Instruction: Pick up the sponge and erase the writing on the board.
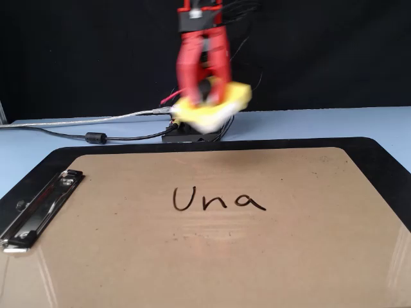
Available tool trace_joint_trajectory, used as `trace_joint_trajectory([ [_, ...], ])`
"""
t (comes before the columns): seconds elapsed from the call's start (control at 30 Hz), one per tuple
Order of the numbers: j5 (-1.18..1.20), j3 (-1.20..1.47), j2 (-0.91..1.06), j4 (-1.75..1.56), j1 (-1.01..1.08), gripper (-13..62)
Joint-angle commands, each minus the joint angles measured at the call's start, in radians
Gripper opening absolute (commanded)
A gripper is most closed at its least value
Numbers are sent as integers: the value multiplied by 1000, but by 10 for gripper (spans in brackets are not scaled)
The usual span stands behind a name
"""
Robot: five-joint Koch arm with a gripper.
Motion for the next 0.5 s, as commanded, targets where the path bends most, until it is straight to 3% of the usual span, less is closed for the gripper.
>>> trace_joint_trajectory([
  [0.0, 135, -46, -97, -126, 75, -80],
  [0.17, 202, 32, -247, -322, 121, -80],
  [0.47, 206, 414, -147, -689, 121, -80],
])
